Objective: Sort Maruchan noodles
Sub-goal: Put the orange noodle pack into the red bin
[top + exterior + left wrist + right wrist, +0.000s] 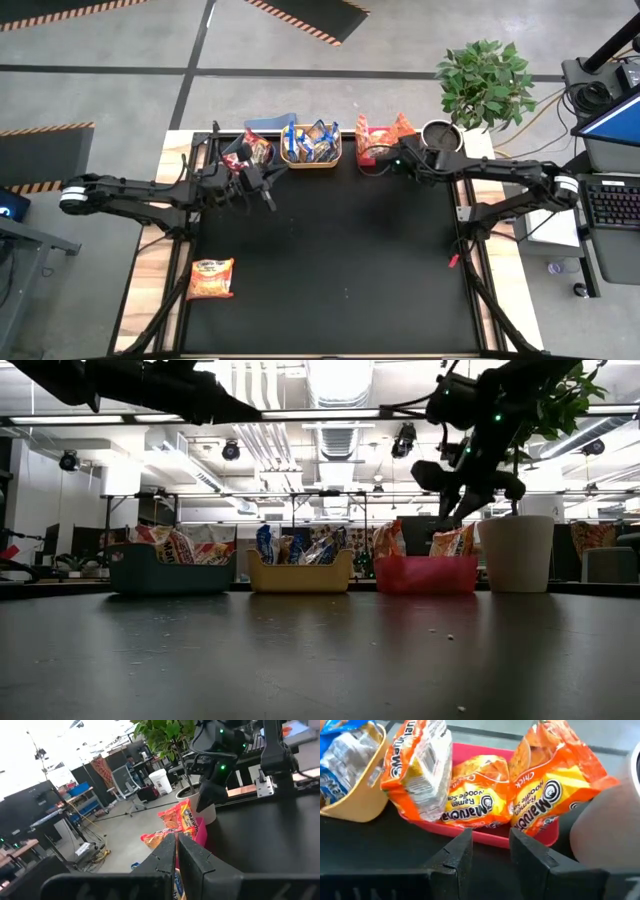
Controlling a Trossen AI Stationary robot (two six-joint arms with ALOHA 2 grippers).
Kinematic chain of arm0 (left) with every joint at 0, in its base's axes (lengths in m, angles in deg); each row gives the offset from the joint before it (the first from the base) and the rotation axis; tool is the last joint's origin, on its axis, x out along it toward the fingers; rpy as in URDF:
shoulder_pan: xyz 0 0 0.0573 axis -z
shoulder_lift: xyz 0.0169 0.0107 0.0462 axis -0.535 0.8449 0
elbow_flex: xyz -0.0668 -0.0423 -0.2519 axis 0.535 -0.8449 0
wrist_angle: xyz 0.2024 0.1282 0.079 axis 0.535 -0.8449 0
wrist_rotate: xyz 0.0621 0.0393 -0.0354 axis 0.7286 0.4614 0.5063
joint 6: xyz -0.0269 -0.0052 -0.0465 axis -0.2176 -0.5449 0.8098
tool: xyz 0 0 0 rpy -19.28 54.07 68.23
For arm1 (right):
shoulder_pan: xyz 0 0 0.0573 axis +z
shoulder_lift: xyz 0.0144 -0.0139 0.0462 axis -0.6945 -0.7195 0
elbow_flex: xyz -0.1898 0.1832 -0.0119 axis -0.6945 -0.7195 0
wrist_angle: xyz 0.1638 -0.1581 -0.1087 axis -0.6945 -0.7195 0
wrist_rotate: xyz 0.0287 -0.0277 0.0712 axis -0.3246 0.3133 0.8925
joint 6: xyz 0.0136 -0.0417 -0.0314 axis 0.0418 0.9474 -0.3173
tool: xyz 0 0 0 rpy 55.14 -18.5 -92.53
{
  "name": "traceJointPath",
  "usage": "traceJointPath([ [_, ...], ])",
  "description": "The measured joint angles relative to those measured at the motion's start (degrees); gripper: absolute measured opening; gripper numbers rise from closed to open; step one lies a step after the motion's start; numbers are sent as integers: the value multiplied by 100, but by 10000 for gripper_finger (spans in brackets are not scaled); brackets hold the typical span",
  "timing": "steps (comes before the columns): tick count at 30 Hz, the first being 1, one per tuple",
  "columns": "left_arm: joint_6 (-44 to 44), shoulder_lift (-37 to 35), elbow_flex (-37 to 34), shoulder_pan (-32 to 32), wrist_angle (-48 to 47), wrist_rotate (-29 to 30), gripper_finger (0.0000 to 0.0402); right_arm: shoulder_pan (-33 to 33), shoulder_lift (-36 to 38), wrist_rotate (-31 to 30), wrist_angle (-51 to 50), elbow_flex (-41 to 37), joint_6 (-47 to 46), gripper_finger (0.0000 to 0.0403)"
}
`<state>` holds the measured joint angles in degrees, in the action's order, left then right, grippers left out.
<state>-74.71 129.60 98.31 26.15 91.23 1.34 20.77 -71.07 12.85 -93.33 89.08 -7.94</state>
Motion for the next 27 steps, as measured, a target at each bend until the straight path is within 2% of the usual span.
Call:
traceJointPath([
  [5,757,0,0,-1,-283,-182,1,129,52,-66,113,-23,689,100],
  [9,1682,14,160,14,-1299,-645,1,388,61,-8,420,-90,1659,83],
  [15,2876,370,1367,32,-4148,-1173,1,559,286,921,1053,-17,2985,60],
  [20,3816,894,2698,162,-7276,-2125,1,834,681,1037,1165,-154,3599,49],
  [23,4863,1189,3103,383,-8607,-2801,1,1004,974,1057,1157,-240,3728,45],
  [25,5831,1346,3132,590,-9112,-3182,1,1095,1168,1057,1161,-249,3733,43],
  [27,6915,1520,3102,814,-9471,-3309,2,1196,1344,1039,1149,-261,3732,43],
])
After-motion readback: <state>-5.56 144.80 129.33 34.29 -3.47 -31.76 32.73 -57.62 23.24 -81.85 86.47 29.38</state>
